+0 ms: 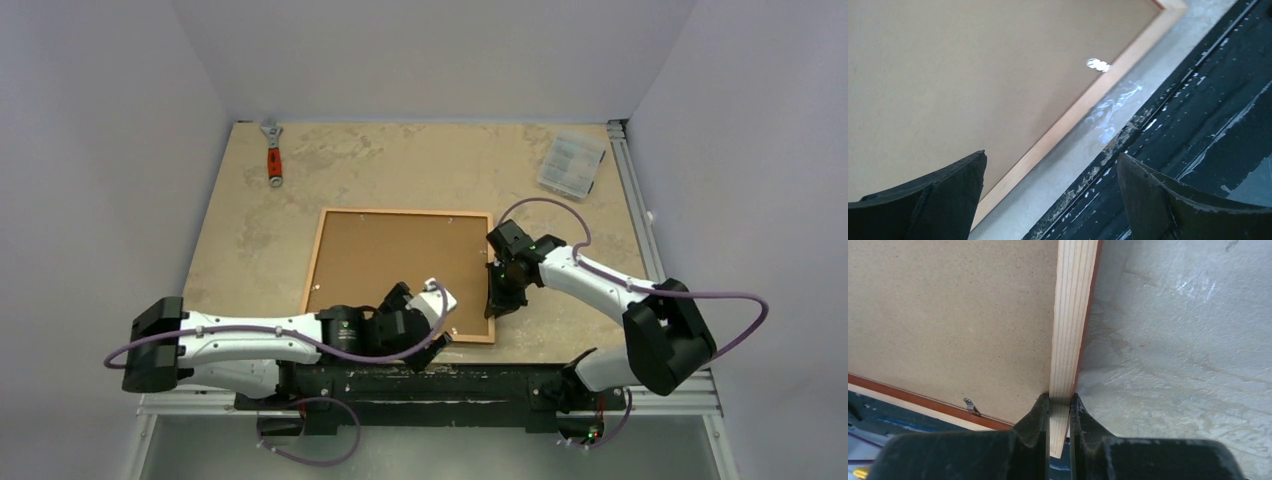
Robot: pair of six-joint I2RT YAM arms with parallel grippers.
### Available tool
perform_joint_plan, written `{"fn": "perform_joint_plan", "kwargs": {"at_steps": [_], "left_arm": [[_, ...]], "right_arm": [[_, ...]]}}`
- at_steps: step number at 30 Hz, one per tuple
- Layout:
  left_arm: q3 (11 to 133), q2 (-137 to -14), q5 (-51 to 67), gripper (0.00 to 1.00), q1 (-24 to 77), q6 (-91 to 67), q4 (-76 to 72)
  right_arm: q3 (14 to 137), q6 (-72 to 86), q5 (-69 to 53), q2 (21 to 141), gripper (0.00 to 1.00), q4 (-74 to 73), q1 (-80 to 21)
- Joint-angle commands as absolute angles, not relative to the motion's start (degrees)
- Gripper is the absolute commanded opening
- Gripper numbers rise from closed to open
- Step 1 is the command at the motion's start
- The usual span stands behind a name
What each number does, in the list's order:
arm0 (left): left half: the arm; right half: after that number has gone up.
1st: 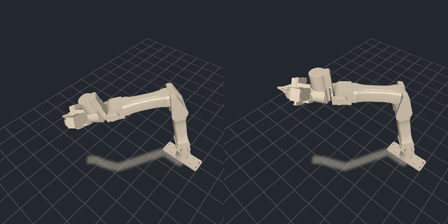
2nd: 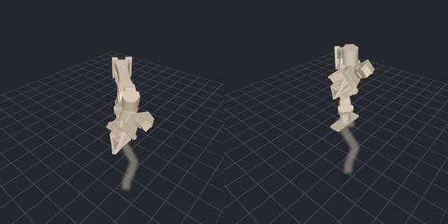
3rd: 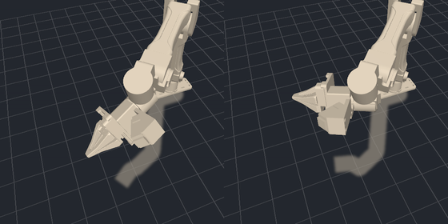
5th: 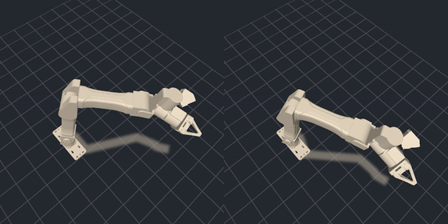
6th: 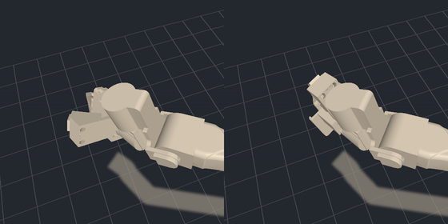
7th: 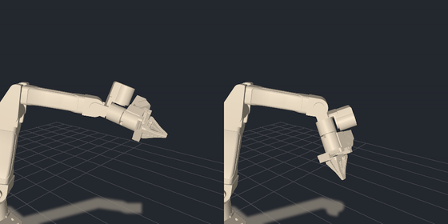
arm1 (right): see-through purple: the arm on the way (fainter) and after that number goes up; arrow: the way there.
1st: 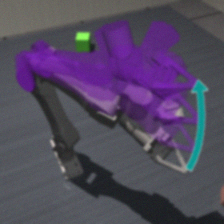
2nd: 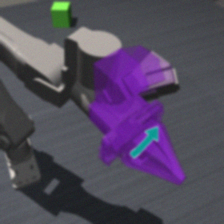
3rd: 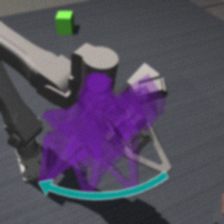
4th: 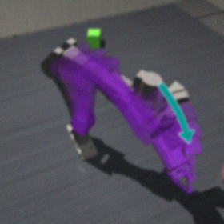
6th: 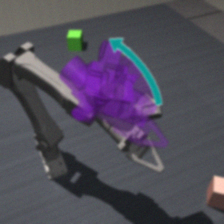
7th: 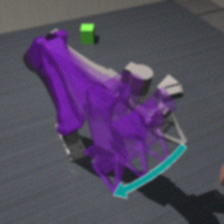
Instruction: Put the photo into the frame
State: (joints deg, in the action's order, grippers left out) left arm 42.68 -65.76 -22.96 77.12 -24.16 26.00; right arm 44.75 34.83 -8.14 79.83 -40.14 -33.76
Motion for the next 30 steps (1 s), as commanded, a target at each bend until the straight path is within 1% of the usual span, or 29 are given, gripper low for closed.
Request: {"fn": "perform_joint_plan", "kwargs": {"at_steps": [1, 7, 12, 16, 19, 21, 26, 27, 28, 30], "left_arm": [[49.96, -71.64, -37.76, 0.99, 85.54, -20.21, 26.19], [55.99, -81.05, -48.25, 0.99, 93.43, -21.51, 31.79], [59.95, -86.95, -56.12, 0.96, 94.25, -29.30, 41.20], [62.47, -91.00, -62.17, 0.91, 94.24, -35.09, 48.42], [64.18, -94.50, -64.05, 0.90, 94.03, -36.70, 51.77], [65.12, -96.05, -63.34, 0.90, 93.27, -36.98, 52.60], [63.83, -96.33, -60.25, 0.88, 91.08, -34.17, 49.12], [63.55, -96.02, -59.94, 0.87, 90.75, -33.56, 48.49], [63.33, -95.72, -59.35, 0.82, 90.41, -32.53, 47.56], [63.36, -95.13, -58.37, 0.71, 89.70, -31.19, 46.84]], "right_arm": [[53.90, 33.93, -11.47, 77.03, 0.00, -43.48, -34.28], [58.33, 34.54, -13.81, 75.53, 0.00, -47.13, -34.19], [59.90, 35.25, -16.53, 73.99, 0.00, -48.73, -34.17], [60.58, 35.41, -17.39, 72.82, 0.00, -50.25, -34.18], [60.47, 35.63, -18.07, 72.11, 0.00, -50.78, -34.14], [60.25, 35.88, -19.03, 71.76, 0.00, -50.79, -34.18], [60.03, 36.56, -20.39, 70.80, 0.00, -50.51, -34.12], [60.00, 36.63, -20.53, 70.76, 0.00, -50.46, -34.18], [60.03, 36.65, -20.56, 70.76, 0.00, -50.45, -34.19], [59.94, 36.65, -20.53, 70.72, 0.00, -50.45, -34.12]]}}
